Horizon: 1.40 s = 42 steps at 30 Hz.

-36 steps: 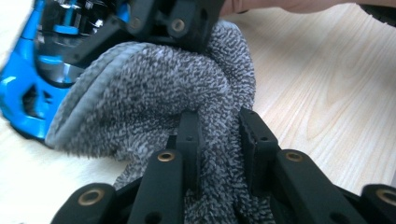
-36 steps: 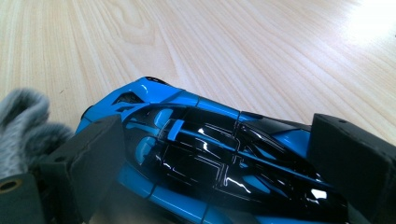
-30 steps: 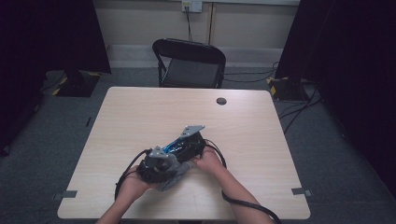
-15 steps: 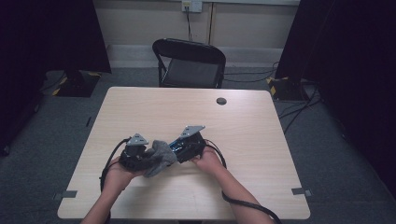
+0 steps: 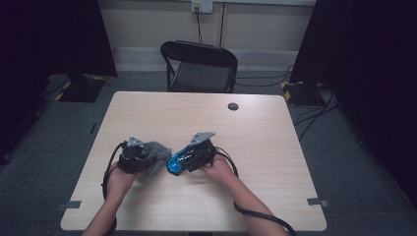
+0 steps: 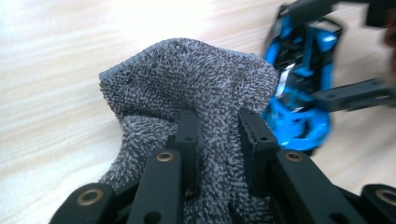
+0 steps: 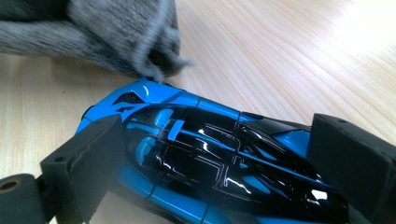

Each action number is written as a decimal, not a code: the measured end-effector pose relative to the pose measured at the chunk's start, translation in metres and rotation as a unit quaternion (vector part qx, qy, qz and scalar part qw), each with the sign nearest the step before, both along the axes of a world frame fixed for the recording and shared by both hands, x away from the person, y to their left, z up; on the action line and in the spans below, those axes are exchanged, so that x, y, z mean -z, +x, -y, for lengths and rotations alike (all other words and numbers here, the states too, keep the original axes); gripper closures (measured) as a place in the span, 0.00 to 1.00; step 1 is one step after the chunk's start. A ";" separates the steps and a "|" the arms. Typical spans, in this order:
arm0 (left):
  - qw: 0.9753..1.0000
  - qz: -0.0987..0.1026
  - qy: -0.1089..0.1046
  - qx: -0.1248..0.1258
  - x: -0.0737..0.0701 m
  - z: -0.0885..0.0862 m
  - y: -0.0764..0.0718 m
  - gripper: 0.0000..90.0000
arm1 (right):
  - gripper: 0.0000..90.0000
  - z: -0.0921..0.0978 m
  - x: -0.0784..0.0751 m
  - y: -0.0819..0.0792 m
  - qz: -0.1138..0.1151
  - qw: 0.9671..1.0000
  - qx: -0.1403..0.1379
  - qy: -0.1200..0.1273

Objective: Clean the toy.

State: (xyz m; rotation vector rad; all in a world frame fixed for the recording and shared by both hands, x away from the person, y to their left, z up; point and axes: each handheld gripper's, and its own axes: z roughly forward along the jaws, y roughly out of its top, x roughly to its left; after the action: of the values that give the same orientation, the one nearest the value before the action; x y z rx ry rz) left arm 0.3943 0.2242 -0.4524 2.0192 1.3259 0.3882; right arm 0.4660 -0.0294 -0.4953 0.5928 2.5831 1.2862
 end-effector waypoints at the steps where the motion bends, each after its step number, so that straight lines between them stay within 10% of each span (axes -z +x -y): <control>1: 1.000 0.000 0.000 0.000 0.000 0.000 0.000 0.80 | 0.05 0.000 0.000 0.000 0.000 1.000 0.000 0.000; 5: 0.999 -0.008 0.034 -0.022 0.012 0.000 0.005 0.80 | 0.05 -0.001 0.000 0.000 -0.001 1.000 -0.001 -0.002; 17: 0.998 -0.049 0.029 0.020 0.020 0.020 0.004 0.79 | 0.05 -0.002 -0.001 0.000 -0.001 1.000 -0.002 -0.003; 30: 1.000 0.010 -0.005 -0.008 0.002 -0.004 0.000 0.56 | 0.05 -0.002 -0.001 -0.001 -0.001 1.000 -0.002 -0.003; 36: 0.999 0.013 -0.041 -0.003 -0.002 -0.012 -0.005 0.51 | 0.05 -0.002 -0.001 -0.001 -0.001 1.000 -0.003 -0.003; 42: 0.999 0.021 -0.034 -0.030 -0.004 -0.020 -0.001 0.52 | 0.05 -0.002 -0.001 -0.001 -0.002 1.000 -0.003 -0.004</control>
State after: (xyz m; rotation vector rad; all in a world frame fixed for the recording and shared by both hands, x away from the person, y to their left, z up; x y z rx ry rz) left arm 0.3930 0.2443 -0.4483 1.9103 1.3580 0.4047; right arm 0.4655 -0.0273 -0.4945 0.5881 2.5931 1.2770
